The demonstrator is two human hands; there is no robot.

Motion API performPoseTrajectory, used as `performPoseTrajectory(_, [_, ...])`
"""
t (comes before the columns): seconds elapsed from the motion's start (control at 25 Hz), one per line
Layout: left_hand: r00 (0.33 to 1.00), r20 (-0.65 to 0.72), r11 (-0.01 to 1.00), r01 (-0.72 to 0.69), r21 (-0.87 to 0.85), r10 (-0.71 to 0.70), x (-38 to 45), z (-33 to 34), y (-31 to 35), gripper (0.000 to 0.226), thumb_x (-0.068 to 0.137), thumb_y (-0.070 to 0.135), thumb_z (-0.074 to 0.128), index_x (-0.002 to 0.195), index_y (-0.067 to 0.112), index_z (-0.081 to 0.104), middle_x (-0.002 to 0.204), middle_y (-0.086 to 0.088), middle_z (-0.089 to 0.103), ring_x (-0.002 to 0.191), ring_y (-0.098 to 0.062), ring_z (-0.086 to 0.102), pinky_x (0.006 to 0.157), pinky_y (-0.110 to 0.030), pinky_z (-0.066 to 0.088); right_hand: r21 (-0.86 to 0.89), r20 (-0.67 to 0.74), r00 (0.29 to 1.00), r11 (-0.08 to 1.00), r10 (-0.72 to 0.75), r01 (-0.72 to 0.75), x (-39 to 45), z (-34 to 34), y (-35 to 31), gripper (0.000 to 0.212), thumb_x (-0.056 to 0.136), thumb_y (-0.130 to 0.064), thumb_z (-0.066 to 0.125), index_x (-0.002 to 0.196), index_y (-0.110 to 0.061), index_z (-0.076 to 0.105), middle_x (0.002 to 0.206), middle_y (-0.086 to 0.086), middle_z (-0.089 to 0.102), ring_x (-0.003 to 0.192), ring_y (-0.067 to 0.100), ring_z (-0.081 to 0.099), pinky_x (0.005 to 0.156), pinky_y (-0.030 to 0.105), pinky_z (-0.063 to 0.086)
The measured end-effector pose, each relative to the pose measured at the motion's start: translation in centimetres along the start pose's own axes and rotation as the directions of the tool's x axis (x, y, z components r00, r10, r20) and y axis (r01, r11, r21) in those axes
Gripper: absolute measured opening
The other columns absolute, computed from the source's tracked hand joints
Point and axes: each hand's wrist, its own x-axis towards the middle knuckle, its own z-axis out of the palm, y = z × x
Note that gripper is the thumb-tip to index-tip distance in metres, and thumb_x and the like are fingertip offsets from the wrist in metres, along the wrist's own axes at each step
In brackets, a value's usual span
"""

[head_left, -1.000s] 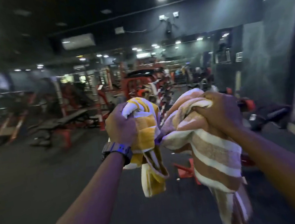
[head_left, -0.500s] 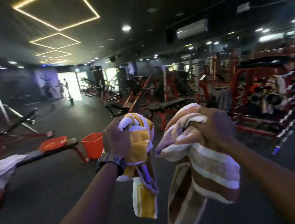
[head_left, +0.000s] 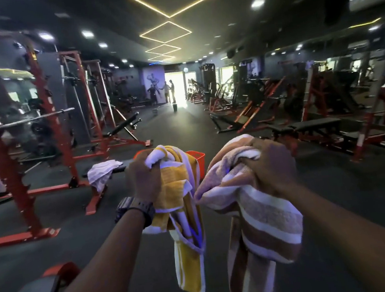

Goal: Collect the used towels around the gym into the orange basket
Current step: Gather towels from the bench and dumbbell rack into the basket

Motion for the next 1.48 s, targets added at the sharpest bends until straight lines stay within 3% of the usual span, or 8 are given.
performPoseTrajectory(0.2, [0.999,-0.038,1.0,0.003,0.006,-0.003,6.0,5.9,-6.5,0.034,0.08,0.032,0.05,0.094,0.013,0.075,0.093,-0.013,0.075,0.087,-0.033,0.066,0.069,-0.029,0.034,0.038,0.051,0.998,0.998,-0.042,0.04,7.9,10.1,0.6,0.041,0.077,-0.055,0.063,0.114,-0.038,0.062,0.097,0.0,0.067,0.093,0.03,0.068,0.075,0.041,0.056])
performPoseTrajectory(0.36, [1.0,-0.018,0.999,-0.008,-0.036,0.007,13.1,12.7,-10.5,0.041,0.078,0.039,0.047,0.097,0.015,0.076,0.094,-0.011,0.076,0.088,-0.032,0.068,0.071,-0.028,0.038,0.027,0.043,0.998,0.999,-0.042,0.041,16.1,17.2,0.9,0.038,0.079,-0.053,0.066,0.113,-0.037,0.064,0.096,0.002,0.066,0.093,0.032,0.067,0.073,0.039,0.054])
performPoseTrajectory(0.6, [1.0,-0.018,1.0,-0.026,-0.004,0.026,23.1,24.5,-13.7,0.044,0.08,0.039,0.049,0.107,0.017,0.075,0.105,-0.012,0.076,0.098,-0.034,0.067,0.071,-0.025,0.031,0.043,0.016,0.997,0.996,-0.076,0.075,29.1,27.5,3.7,0.036,0.081,-0.049,0.067,0.113,-0.032,0.064,0.099,0.007,0.066,0.095,0.037,0.066,0.074,0.041,0.05])
performPoseTrajectory(0.8, [0.999,0.012,0.999,-0.041,0.018,0.041,30.5,38.1,-17.4,0.05,0.074,0.045,0.047,0.109,0.023,0.074,0.106,-0.01,0.076,0.1,-0.035,0.068,0.073,-0.031,0.04,0.135,-0.023,0.995,0.986,-0.098,0.1,40.3,38.0,9.5,0.036,0.081,-0.048,0.067,0.112,-0.03,0.066,0.104,0.009,0.069,0.097,0.037,0.066,0.077,0.043,0.054])
performPoseTrajectory(1.0, [1.0,0.02,1.0,0.001,0.025,-0.002,39.0,50.4,-20.3,0.059,0.07,0.052,0.044,0.114,0.028,0.073,0.109,-0.006,0.076,0.101,-0.029,0.069,0.075,-0.025,0.039,0.204,0.009,0.994,0.973,-0.112,0.108,53.2,47.7,12.9,0.042,0.077,-0.054,0.062,0.113,-0.032,0.063,0.101,0.005,0.07,0.093,0.035,0.067,0.075,0.042,0.056])
performPoseTrajectory(1.16, [0.995,-0.041,0.994,0.098,0.039,-0.096,46.0,59.3,-23.8,0.051,0.076,0.044,0.047,0.112,0.02,0.074,0.105,-0.006,0.076,0.095,-0.025,0.069,0.073,-0.025,0.039,0.2,0.018,0.988,0.969,-0.155,0.148,63.1,56.0,14.5,0.04,0.076,-0.053,0.065,0.11,-0.033,0.064,0.099,0.003,0.069,0.092,0.033,0.067,0.075,0.041,0.055])
performPoseTrajectory(1.28, [0.999,-0.027,0.999,0.023,-0.023,-0.024,51.2,66.0,-27.8,0.044,0.078,0.042,0.049,0.104,0.02,0.076,0.097,-0.005,0.076,0.082,-0.019,0.065,0.068,-0.023,0.037,0.198,0.011,0.985,0.966,-0.173,0.167,69.7,63.0,15.6,0.039,0.077,-0.053,0.066,0.11,-0.033,0.064,0.098,0.003,0.068,0.092,0.034,0.066,0.074,0.042,0.055])
performPoseTrajectory(1.48, [0.999,0.04,1.0,0.023,-0.015,-0.022,62.0,78.0,-35.4,0.04,0.08,0.038,0.051,0.107,0.021,0.076,0.102,-0.006,0.076,0.09,-0.026,0.069,0.072,-0.023,0.038,0.182,0.026,0.988,0.972,-0.154,0.147,81.1,74.6,16.8,0.034,0.079,-0.051,0.068,0.107,-0.032,0.066,0.098,0.005,0.068,0.092,0.033,0.066,0.074,0.042,0.054])
